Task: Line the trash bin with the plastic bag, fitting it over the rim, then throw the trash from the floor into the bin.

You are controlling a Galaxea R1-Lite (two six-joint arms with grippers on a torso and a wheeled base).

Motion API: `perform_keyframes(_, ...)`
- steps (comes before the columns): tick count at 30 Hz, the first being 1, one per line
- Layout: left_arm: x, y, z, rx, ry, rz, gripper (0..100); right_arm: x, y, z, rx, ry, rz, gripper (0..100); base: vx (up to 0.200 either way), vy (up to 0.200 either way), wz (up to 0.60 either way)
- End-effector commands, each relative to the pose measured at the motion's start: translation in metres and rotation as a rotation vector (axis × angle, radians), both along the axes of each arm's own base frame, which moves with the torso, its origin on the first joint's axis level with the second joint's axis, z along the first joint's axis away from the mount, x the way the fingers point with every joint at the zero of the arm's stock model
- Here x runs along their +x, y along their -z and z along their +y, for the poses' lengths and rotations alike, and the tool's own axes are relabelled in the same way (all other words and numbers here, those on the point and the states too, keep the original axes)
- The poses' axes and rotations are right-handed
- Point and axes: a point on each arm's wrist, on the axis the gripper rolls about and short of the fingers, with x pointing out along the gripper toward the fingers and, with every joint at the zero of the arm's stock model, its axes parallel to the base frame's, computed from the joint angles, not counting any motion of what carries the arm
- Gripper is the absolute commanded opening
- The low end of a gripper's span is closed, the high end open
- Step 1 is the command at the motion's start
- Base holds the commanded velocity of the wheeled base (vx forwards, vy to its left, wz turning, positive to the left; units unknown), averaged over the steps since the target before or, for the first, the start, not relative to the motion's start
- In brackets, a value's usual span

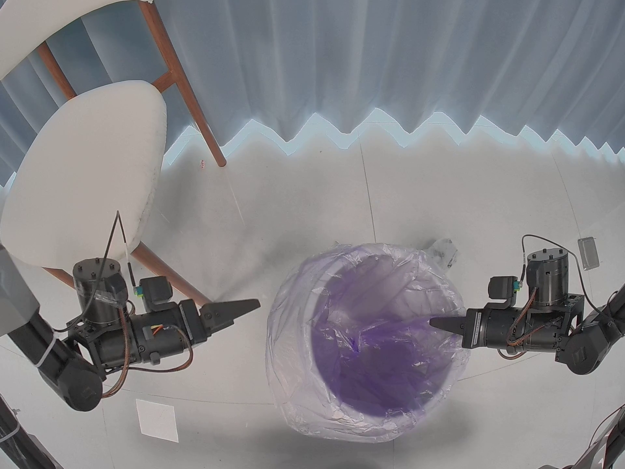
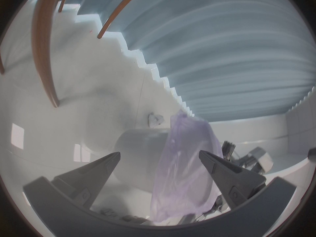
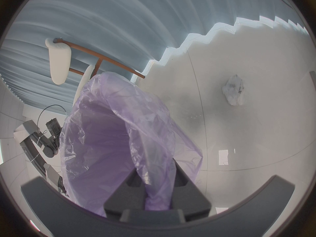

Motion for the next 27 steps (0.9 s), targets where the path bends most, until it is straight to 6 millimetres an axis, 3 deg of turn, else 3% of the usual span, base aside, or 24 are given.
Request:
perform_keyframes(1, 0.035, 0.016, -0.017, -0.113, -0.017, 0.053, 100, -0.008, -0.008, -0.003, 0.012, -0.003, -0.02, 0, 0.0, 0.0, 0.0)
perform_keyframes(6, 0.045, 0.011, -0.026, -0.288, -0.008, 0.054, 100, -0.008, -0.009, -0.003, 0.013, -0.003, -0.024, 0, 0.0, 0.0, 0.0)
perform_keyframes(14, 0.033, 0.011, -0.049, -0.308, 0.063, 0.094, 100, -0.007, -0.01, -0.003, 0.013, -0.004, -0.03, 0, 0.0, 0.0, 0.0)
perform_keyframes(20, 0.035, 0.011, -0.053, -0.312, 0.068, 0.091, 100, -0.008, -0.009, -0.003, 0.011, -0.004, -0.026, 0, 0.0, 0.0, 0.0)
perform_keyframes(21, 0.036, 0.011, -0.053, -0.314, 0.066, 0.091, 0, -0.009, -0.008, -0.003, 0.011, -0.004, -0.026, 0, 0.0, 0.0, 0.0)
perform_keyframes(27, 0.037, 0.01, -0.053, -0.326, 0.057, 0.098, 0, -0.012, -0.009, -0.005, 0.011, -0.004, -0.024, 0, 0.0, 0.0, 0.0)
